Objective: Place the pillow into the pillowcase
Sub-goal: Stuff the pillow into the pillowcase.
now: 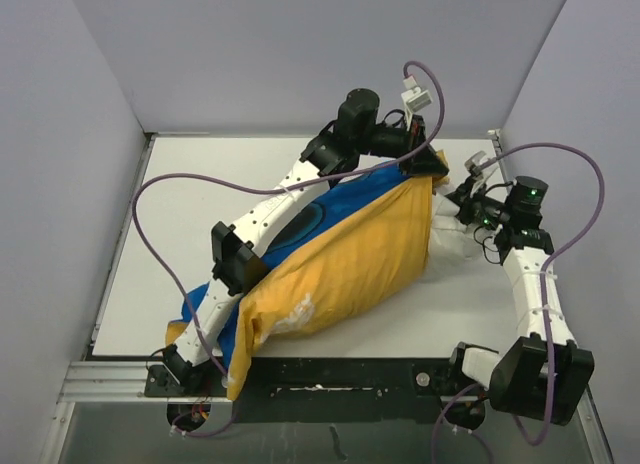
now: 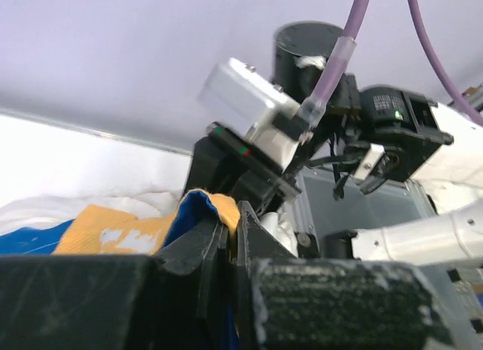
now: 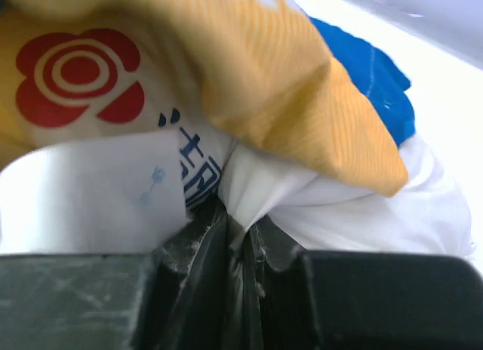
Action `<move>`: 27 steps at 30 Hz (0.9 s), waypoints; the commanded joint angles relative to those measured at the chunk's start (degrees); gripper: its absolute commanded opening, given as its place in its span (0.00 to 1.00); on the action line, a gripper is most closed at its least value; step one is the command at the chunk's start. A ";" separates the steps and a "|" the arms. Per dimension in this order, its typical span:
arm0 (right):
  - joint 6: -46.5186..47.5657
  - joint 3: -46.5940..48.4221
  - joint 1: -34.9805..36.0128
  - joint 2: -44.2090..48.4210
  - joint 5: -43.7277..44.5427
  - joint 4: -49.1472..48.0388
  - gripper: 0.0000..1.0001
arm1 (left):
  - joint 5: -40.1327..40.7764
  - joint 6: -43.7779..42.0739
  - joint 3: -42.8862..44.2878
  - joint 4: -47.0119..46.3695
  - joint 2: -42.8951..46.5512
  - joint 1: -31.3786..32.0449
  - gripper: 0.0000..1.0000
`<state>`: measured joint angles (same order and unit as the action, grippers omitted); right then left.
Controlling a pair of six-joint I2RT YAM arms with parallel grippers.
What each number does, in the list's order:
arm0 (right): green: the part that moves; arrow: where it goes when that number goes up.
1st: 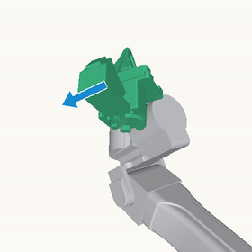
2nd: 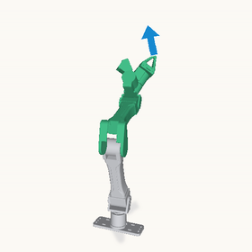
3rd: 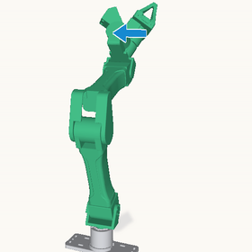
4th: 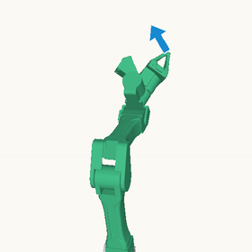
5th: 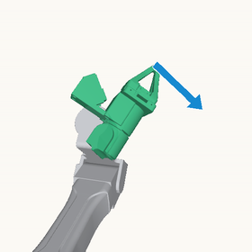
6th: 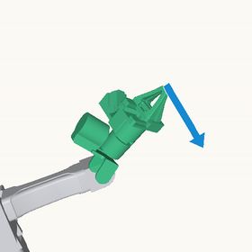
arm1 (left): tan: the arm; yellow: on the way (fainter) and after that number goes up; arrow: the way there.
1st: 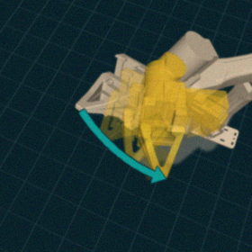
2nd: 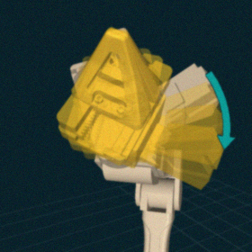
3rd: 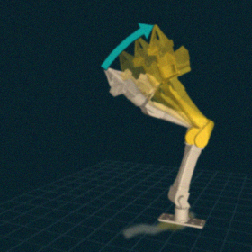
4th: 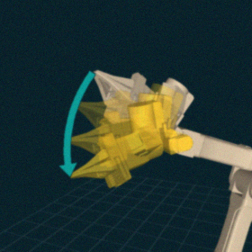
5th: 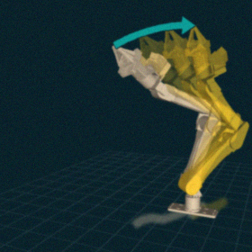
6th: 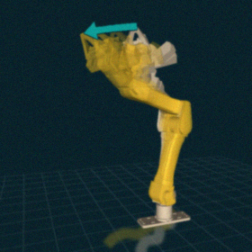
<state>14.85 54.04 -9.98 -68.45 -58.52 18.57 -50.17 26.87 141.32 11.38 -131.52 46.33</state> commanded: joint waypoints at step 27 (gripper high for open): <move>2.55 -5.35 -6.87 4.98 -14.56 7.05 0.00 | 58.50 -34.64 -35.03 30.89 46.07 15.75 0.91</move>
<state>16.16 46.94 -18.63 -62.81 -70.52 24.12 -10.57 1.91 105.58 25.36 -92.92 52.45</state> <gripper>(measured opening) 0.098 0.895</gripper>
